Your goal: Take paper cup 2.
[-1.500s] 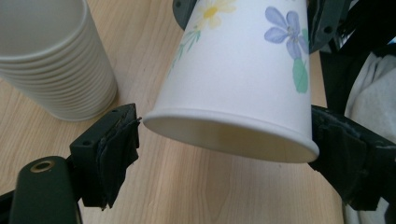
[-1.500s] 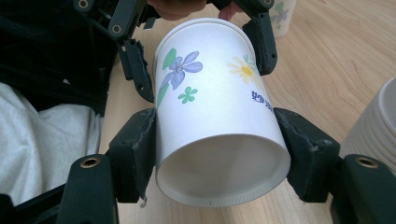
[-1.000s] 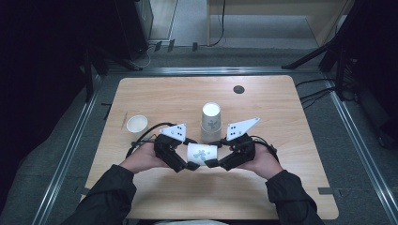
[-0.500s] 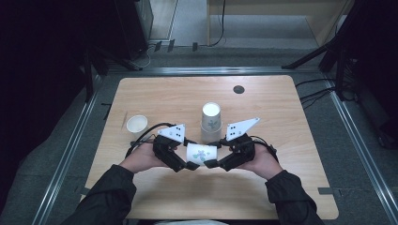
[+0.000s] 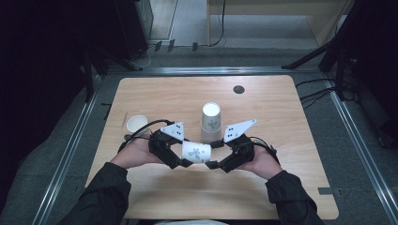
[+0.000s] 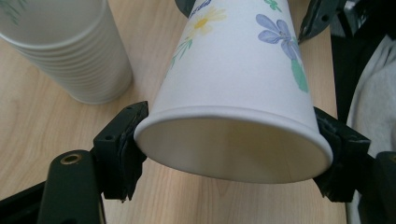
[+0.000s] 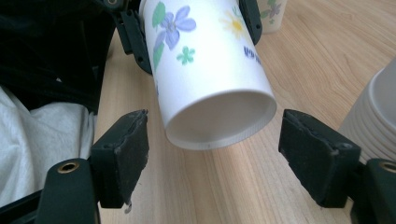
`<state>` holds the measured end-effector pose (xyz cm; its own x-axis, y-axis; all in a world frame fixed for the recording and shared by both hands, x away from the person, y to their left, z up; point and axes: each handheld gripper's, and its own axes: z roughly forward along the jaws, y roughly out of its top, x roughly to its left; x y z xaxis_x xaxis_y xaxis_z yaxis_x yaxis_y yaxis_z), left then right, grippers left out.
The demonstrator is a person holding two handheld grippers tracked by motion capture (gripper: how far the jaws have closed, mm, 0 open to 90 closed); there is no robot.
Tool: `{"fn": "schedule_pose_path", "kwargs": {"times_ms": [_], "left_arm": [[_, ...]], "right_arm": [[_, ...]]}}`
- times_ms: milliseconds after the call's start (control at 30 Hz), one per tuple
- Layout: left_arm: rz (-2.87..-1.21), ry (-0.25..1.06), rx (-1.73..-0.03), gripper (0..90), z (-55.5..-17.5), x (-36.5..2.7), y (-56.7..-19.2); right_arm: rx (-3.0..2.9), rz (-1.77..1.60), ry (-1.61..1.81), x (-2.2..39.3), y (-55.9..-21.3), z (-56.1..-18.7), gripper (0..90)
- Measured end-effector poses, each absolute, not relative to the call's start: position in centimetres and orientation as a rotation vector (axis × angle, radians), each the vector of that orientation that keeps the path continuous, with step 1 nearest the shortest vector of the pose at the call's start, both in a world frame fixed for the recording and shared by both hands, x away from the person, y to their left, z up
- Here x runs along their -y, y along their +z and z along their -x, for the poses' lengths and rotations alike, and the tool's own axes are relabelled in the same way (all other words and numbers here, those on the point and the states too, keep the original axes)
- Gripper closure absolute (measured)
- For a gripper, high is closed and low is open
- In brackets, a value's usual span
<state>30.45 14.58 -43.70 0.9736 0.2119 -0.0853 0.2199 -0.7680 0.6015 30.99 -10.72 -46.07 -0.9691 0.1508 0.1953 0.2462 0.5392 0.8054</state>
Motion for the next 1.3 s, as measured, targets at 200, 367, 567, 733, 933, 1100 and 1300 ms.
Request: {"fn": "schedule_pose_path", "kwargs": {"times_ms": [200,367,567,733,933,1100,1300], "left_arm": [[-2.555,-0.028,-0.287,23.3,-30.4,-13.5,-44.1],[-2.599,-0.040,-0.288,23.2,-30.5,-12.9,-44.5],[-2.646,-0.023,-0.277,23.2,-30.4,-12.5,-44.9],[-2.667,-0.032,-0.251,23.2,-30.2,-12.1,-45.2],[-2.663,-0.035,-0.243,23.2,-30.1,-12.0,-45.2],[-2.654,-0.050,-0.240,23.3,-30.1,-12.2,-45.2],[-2.615,-0.050,-0.234,20.2,-30.2,-12.6,-45.2]], "right_arm": [[2.699,0.309,-1.399,10.1,-46.3,-30.7,25.8],[2.698,0.296,-1.377,9.5,-46.7,-30.6,26.2],[2.732,0.274,-1.319,8.6,-47.5,-30.4,26.6],[2.756,0.248,-1.277,7.9,-48.2,-30.4,27.8],[2.772,0.225,-1.246,7.6,-48.5,-30.2,31.7],[2.781,0.205,-1.253,7.6,-48.4,-30.1,33.3],[2.777,0.203,-1.260,7.8,-48.3,-30.1,33.2]]}}
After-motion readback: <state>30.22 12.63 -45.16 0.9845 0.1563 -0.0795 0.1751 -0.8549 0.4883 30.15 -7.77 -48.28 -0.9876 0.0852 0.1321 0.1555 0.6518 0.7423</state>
